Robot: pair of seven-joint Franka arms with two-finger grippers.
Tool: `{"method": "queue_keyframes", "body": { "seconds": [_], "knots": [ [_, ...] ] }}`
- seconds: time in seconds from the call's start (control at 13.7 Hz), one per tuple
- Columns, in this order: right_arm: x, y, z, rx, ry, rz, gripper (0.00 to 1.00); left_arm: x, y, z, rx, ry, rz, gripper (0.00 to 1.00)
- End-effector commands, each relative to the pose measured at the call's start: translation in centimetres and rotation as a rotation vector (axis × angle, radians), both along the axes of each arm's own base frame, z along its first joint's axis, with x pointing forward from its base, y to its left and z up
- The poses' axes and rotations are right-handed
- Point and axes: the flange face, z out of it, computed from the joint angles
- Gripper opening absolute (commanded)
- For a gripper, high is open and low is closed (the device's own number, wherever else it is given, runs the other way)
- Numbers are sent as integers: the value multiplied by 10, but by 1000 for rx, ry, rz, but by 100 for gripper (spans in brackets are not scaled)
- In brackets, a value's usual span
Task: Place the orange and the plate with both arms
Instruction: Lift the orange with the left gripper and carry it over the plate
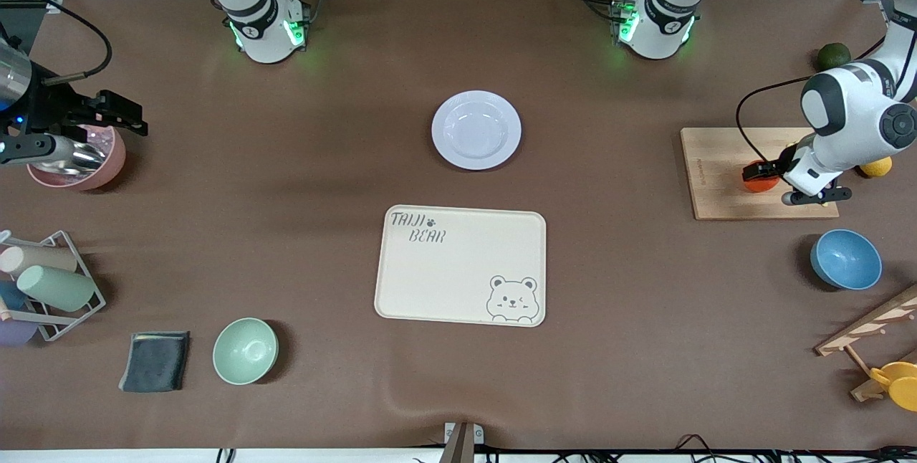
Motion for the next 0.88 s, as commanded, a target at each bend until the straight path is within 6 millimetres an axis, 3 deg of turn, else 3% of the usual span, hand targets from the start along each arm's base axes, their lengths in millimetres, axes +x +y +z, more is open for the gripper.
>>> {"method": "queue_keyframes", "body": {
  "seconds": [0.0,0.22,0.37,0.59,0.8],
  "knots": [
    [2,-1,2,4,-8,1,100,6,2,1,15,-10,-28,11],
    [4,-2,-2,7,1,6,100,21,7,23,22,-39,-92,4],
    [4,-2,-2,7,2,6,100,38,-1,53,13,-19,-118,1],
    [4,-1,-3,7,5,7,100,91,-58,114,-49,17,-177,1],
    [4,3,-3,6,6,12,100,126,-155,169,-102,11,-203,1]
  ]
}}
